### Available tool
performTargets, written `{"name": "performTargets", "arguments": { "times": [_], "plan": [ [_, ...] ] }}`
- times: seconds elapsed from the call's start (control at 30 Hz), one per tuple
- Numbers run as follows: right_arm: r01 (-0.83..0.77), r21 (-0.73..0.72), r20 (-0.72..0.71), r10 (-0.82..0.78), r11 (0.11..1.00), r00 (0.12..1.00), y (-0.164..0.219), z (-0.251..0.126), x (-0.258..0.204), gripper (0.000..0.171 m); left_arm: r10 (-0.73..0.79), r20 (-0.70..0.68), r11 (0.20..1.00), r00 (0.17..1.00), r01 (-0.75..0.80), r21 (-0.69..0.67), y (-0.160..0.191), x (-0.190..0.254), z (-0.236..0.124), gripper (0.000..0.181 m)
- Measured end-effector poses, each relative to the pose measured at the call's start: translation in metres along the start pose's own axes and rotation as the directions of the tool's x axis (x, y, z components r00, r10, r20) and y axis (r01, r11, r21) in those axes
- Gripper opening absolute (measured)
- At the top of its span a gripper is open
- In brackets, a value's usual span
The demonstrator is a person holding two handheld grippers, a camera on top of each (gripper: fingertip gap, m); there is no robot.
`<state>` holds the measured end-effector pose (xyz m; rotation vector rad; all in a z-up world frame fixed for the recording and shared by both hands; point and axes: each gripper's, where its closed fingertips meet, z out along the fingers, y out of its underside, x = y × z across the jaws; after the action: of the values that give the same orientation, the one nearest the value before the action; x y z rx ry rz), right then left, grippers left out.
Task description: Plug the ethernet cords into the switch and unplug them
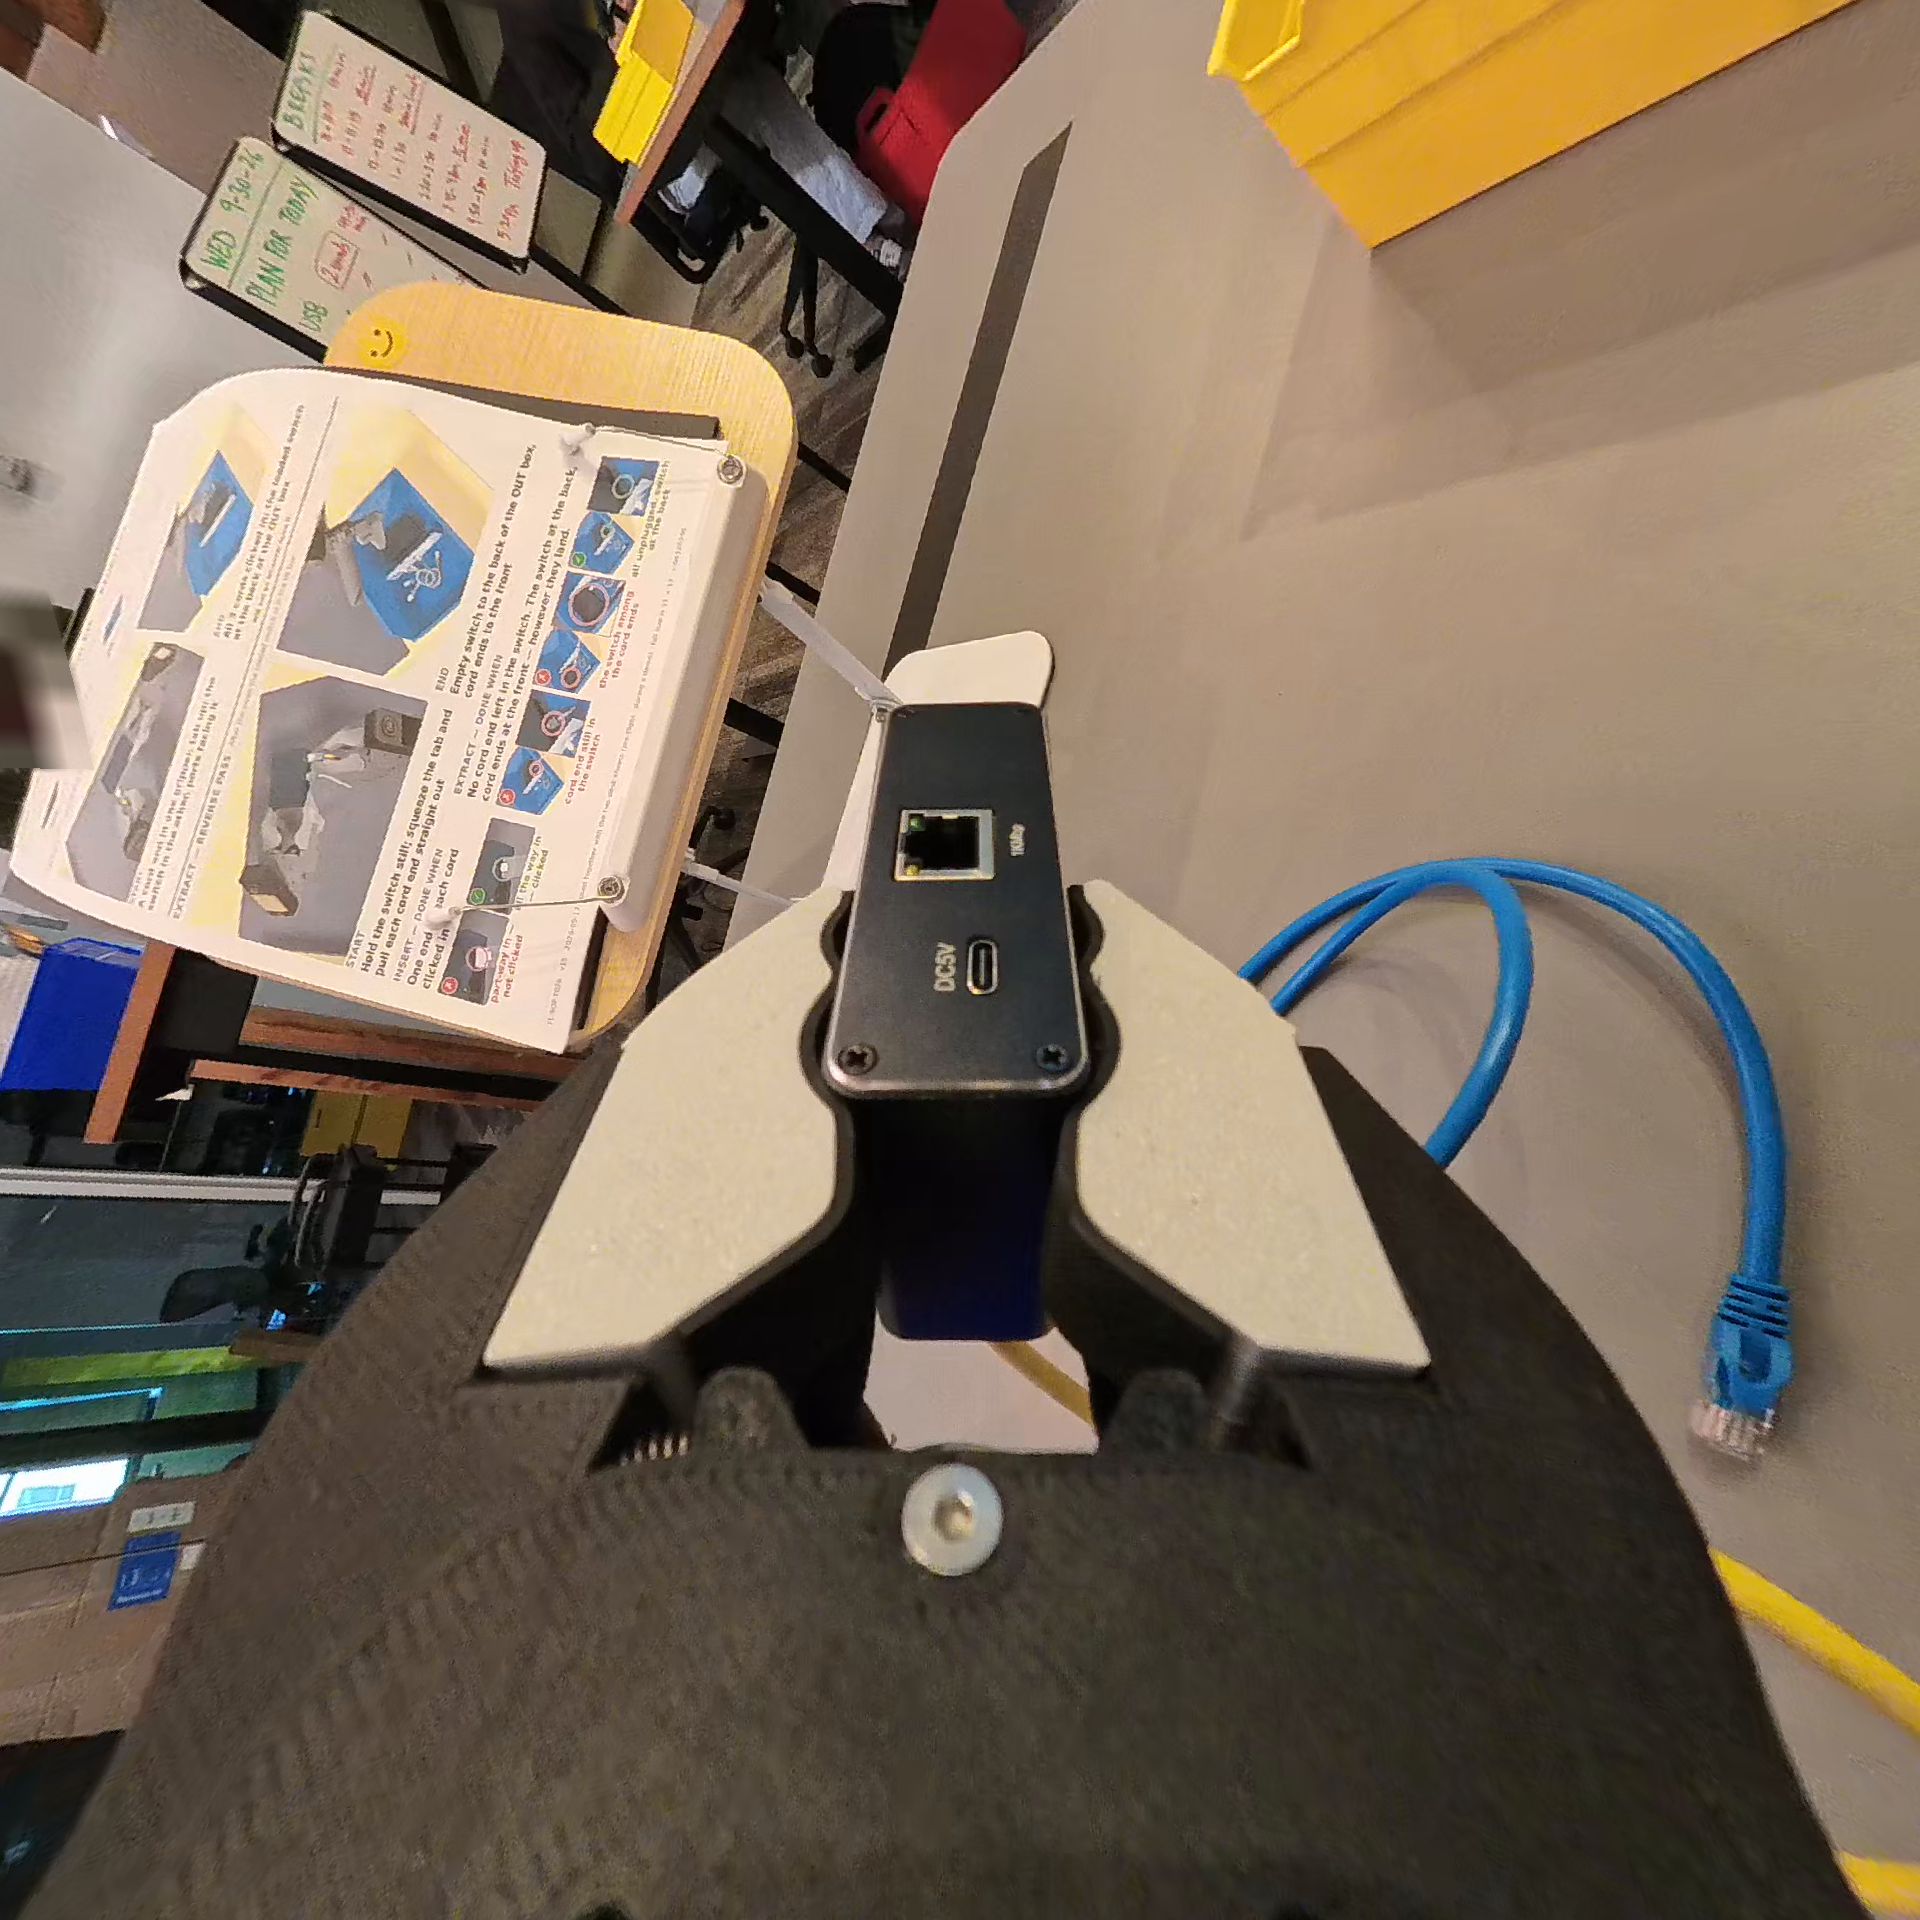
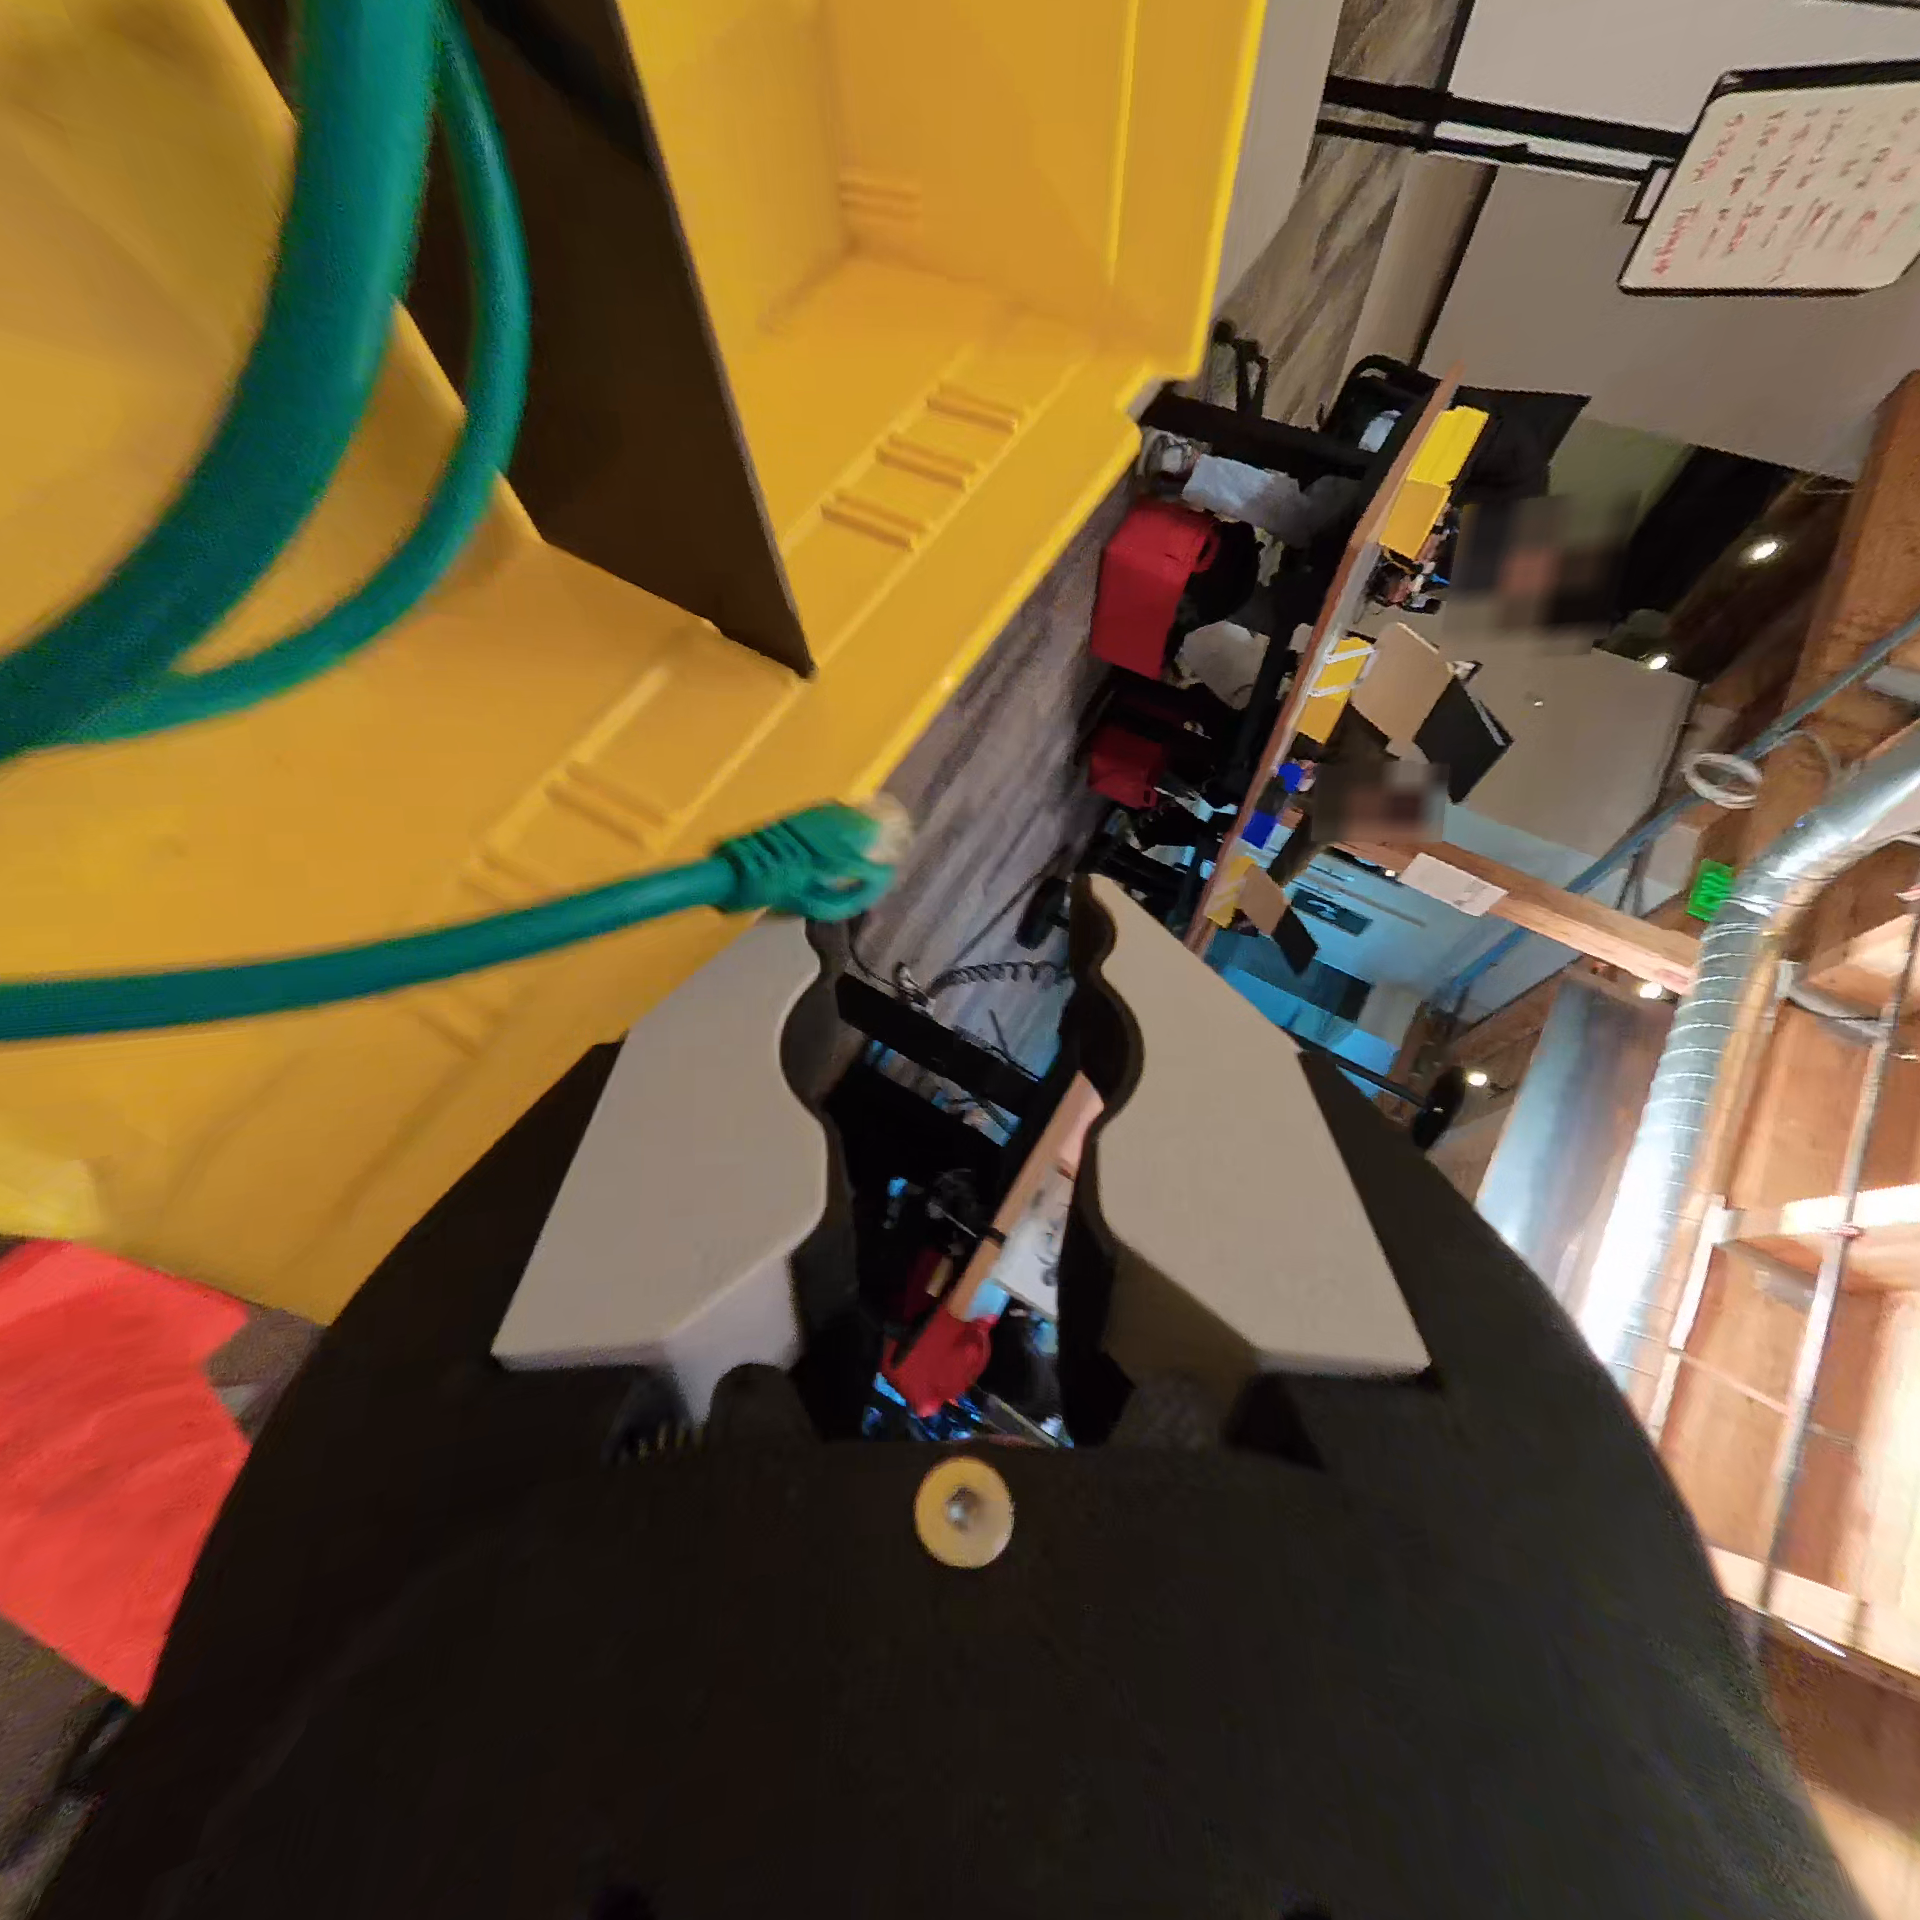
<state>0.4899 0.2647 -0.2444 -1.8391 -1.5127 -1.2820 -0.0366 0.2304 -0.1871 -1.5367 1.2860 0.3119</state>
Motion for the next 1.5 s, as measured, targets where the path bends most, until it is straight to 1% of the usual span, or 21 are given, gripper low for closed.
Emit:
{"name": "performTargets", "arguments": {
  "times": [0.07,0.17,0.27,0.33,0.4,0.43,0.5,0.57,0.63,0.7,0.77,0.8,0.93,1.0,1.07,1.17,1.27,1.3,1.43,1.5],
  "plan": [
    [0.012,0.011,-0.018,-0.011,1.0,1.0,0.004,-0.002,0.014,0.043,-0.004,0.005,1.0,1.0,0.004,0.005,-0.001,-0.002,-0.002,0.037],
    [0.006,0.025,-0.056,-0.004,1.0,0.998,0.009,-0.011,0.037,0.042,-0.022,0.01,1.0,1.0,0.022,0.02,-0.002,-0.005,-0.004,0.037],
    [-0.032,0.044,-0.119,0.037,0.999,0.992,0.01,-0.025,0.063,0.039,-0.043,0.019,0.999,0.999,0.042,0.035,-0.002,-0.009,-0.006,0.037],
    [-0.09,0.146,-0.13,0.109,0.985,0.985,-0.01,-0.043,0.076,0.037,-0.072,0.017,0.996,0.997,0.071,0.058,-0.005,-0.012,-0.008,0.037],
    [-0.149,0.317,-0.087,0.186,0.937,0.979,-0.05,-0.07,0.081,0.037,-0.106,0.007,0.99,0.994,0.105,0.091,-0.009,-0.014,-0.01,0.037],
    [-0.172,0.408,-0.057,0.213,0.897,0.975,-0.075,-0.086,0.082,0.036,-0.123,-0.003,0.986,0.992,0.123,0.115,-0.012,-0.014,-0.012,0.037],
    [-0.216,0.583,0.036,0.241,0.783,0.97,-0.13,-0.122,0.081,0.037,-0.164,-0.026,0.972,0.986,0.166,0.167,-0.019,-0.016,-0.016,0.038],
    [-0.235,0.719,0.124,0.212,0.654,0.969,-0.183,-0.158,0.075,0.037,-0.192,-0.055,0.955,0.98,0.199,0.22,-0.027,-0.015,-0.021,0.037],
    [-0.283,0.805,0.23,0.166,0.521,0.959,-0.231,-0.188,0.068,0.038,-0.218,-0.078,0.939,0.973,0.231,0.254,-0.032,-0.016,-0.025,0.038],
    [-0.353,0.851,0.336,0.113,0.39,0.935,-0.273,-0.214,0.062,0.04,-0.229,-0.1,0.926,0.968,0.248,0.284,-0.037,-0.015,-0.029,0.038],
    [-0.425,0.862,0.428,0.053,0.277,0.902,-0.31,-0.233,0.057,0.044,-0.239,-0.124,0.913,0.963,0.267,0.309,-0.041,-0.016,-0.032,0.037],
    [-0.45,0.86,0.456,0.034,0.241,0.889,-0.327,-0.237,0.056,0.049,-0.24,-0.137,0.906,0.961,0.272,0.324,-0.042,-0.015,-0.033,0.037],
    [-0.526,0.841,0.538,-0.095,0.124,0.838,-0.383,-0.256,0.046,0.054,-0.257,-0.193,0.869,0.947,0.314,0.383,-0.05,-0.015,-0.041,0.037],
    [-0.541,0.838,0.544,-0.157,0.07,0.824,-0.405,-0.265,0.042,0.054,-0.263,-0.231,0.842,0.937,0.34,0.42,-0.055,-0.014,-0.047,0.037],
    [-0.591,0.806,0.581,-0.228,0.029,0.781,-0.422,-0.273,0.039,0.056,-0.267,-0.268,0.816,0.926,0.365,0.447,-0.06,-0.013,-0.052,0.037],
    [-0.633,0.77,0.587,-0.305,-0.076,0.75,-0.435,-0.293,0.041,0.051,-0.274,-0.311,0.788,0.91,0.398,0.47,-0.064,-0.012,-0.057,0.038],
    [-0.639,0.752,0.573,-0.322,-0.16,0.754,-0.439,-0.305,0.05,0.035,-0.269,-0.353,0.771,0.896,0.42,0.478,-0.066,-0.01,-0.061,0.038],
    [-0.635,0.752,0.56,-0.334,-0.18,0.758,-0.438,-0.307,0.051,0.034,-0.269,-0.362,0.767,0.893,0.426,0.48,-0.066,-0.009,-0.062,0.038],
    [-0.651,0.725,0.548,-0.387,-0.222,0.742,-0.433,-0.311,0.05,0.032,-0.278,-0.413,0.73,0.867,0.47,0.496,-0.068,-0.009,-0.066,0.038],
    [-0.66,0.722,0.554,-0.398,-0.209,0.731,-0.432,-0.31,0.049,0.031,-0.281,-0.428,0.722,0.859,0.483,0.495,-0.068,-0.008,-0.065,0.038]
  ]
}}
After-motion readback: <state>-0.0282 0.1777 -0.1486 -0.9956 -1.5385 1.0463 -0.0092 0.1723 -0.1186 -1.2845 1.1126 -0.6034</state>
